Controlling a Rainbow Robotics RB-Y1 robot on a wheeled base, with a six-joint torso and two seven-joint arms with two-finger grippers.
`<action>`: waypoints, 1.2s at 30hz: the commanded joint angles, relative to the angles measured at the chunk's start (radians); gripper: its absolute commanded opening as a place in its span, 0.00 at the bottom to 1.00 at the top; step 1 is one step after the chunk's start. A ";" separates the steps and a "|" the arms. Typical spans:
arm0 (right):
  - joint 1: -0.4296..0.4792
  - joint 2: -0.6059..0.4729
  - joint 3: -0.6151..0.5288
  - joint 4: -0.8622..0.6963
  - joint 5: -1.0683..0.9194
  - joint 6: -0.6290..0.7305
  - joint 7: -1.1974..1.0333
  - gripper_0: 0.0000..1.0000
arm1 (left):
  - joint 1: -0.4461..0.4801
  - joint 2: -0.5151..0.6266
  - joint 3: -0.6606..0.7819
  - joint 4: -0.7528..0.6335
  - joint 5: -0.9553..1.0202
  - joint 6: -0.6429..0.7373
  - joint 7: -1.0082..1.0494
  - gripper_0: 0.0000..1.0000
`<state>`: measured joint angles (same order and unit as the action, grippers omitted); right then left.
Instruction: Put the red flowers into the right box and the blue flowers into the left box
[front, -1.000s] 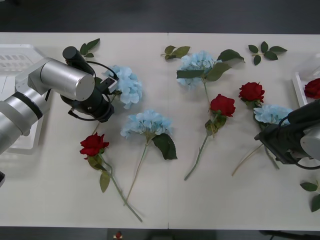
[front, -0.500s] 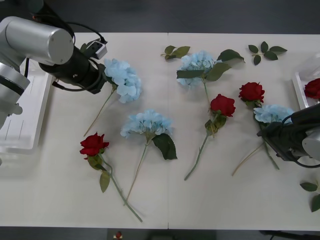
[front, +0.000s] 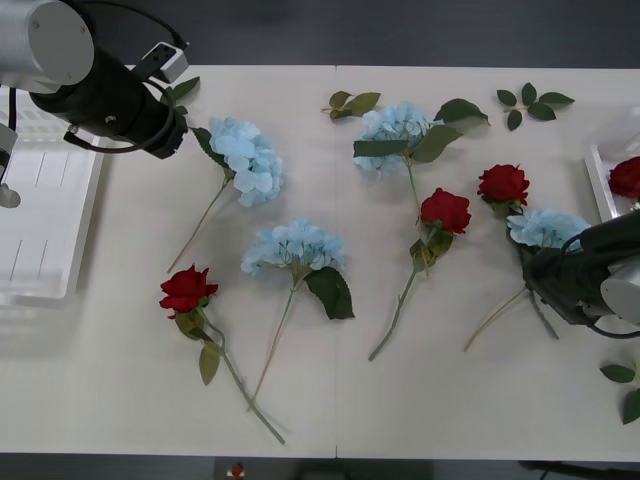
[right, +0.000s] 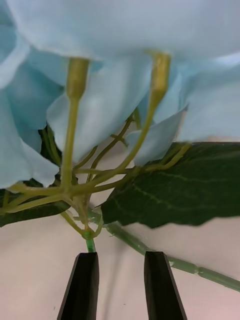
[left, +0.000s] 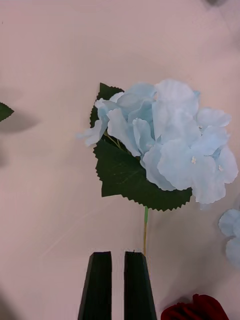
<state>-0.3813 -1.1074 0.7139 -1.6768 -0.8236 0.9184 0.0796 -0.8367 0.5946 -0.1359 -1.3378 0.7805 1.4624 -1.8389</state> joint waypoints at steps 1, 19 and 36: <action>-0.016 0.011 -0.013 -0.003 0.014 -0.007 0.051 0.23 | -0.019 0.024 -0.010 -0.024 -0.001 -0.002 -0.034 1.00; -0.024 0.011 -0.011 0.003 0.023 -0.007 0.074 0.00 | 0.048 0.042 -0.022 -0.023 -0.221 -0.002 -0.025 1.00; -0.099 -0.180 -0.017 -0.084 -0.249 -0.053 0.385 0.48 | 0.065 0.028 -0.243 0.075 -0.264 -0.125 0.038 1.00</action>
<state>-0.4660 -1.2141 0.7139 -1.6971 -1.0401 0.8688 0.3921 -0.7626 0.6057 -0.3476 -1.2521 0.5185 1.3649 -1.8419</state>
